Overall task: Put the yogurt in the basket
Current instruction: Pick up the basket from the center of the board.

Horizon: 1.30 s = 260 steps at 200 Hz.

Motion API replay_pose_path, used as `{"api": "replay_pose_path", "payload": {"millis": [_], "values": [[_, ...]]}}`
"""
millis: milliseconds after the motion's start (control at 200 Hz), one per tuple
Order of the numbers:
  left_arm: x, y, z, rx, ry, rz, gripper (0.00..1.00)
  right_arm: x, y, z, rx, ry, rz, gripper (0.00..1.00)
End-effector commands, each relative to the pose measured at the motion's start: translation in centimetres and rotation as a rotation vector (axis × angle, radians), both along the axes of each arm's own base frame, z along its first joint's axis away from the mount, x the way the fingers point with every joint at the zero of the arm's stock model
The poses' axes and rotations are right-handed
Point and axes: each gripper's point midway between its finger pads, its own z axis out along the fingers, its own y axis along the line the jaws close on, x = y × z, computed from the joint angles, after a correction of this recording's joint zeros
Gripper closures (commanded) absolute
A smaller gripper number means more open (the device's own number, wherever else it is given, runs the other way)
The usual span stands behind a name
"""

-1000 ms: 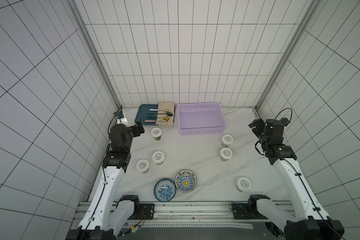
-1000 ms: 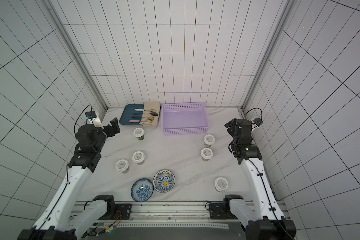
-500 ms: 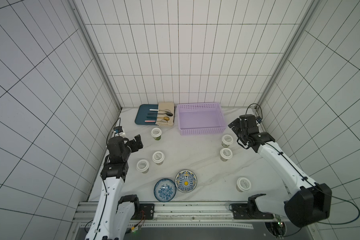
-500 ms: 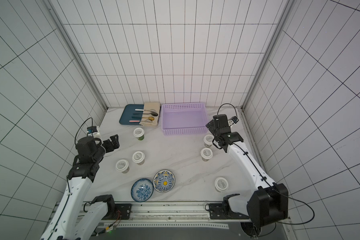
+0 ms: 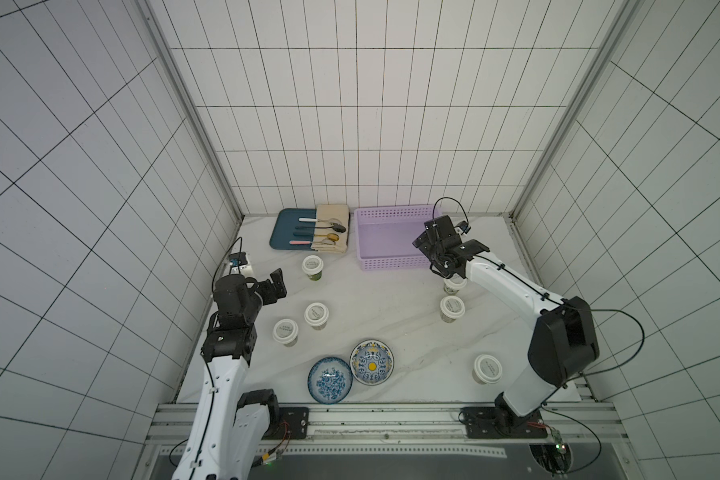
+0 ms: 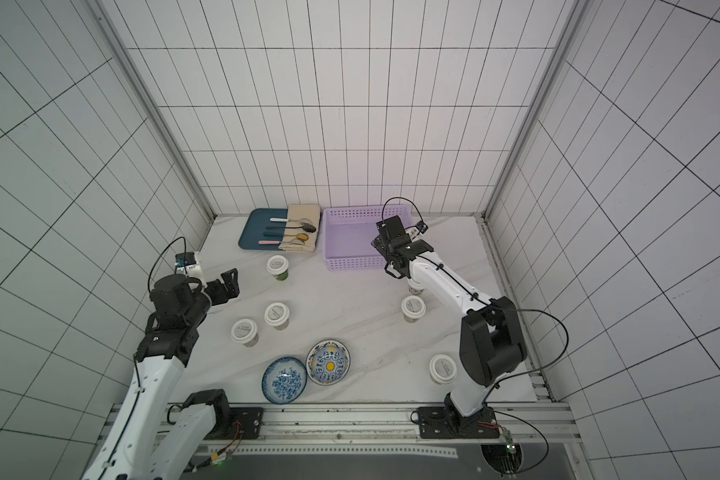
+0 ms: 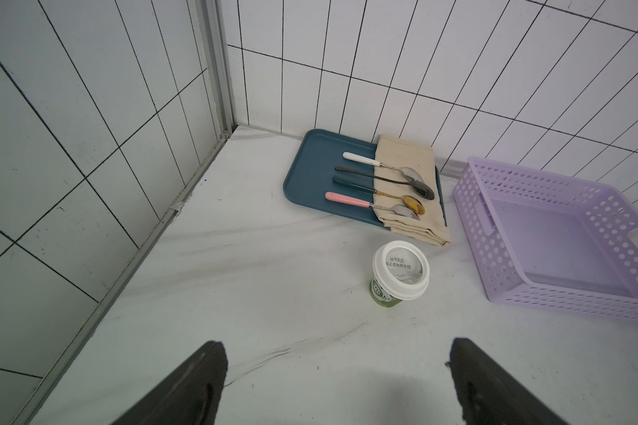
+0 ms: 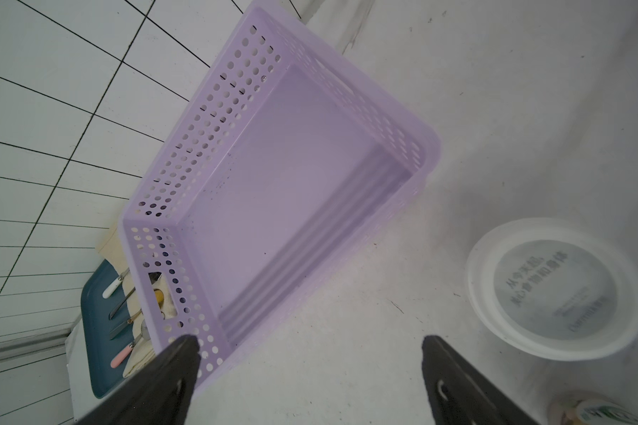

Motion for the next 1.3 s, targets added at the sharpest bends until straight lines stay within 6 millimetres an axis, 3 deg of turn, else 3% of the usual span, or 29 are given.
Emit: {"api": "replay_pose_path", "payload": {"millis": [0,340,840,1020,1294], "values": [[0.0,0.4,0.5,0.026,-0.024,0.009,0.02,1.1,1.6,-0.1,0.031,0.013,-0.023,0.04],[0.2,0.2,0.6,0.037,-0.031,0.003,0.02,4.3,5.0,-3.3,0.011,0.063,0.001,0.09],[0.3,-0.1,0.6,0.031,-0.034,-0.011,0.02,4.1,6.1,-8.5,0.001,0.176,-0.021,0.19],[0.3,-0.1,0.8,0.041,-0.044,-0.010,0.02,3.9,6.8,-8.7,0.002,0.172,-0.001,0.29],[0.3,-0.4,0.9,0.033,-0.048,-0.020,0.02,4.0,5.5,-7.3,-0.043,0.121,-0.014,0.53]]}}
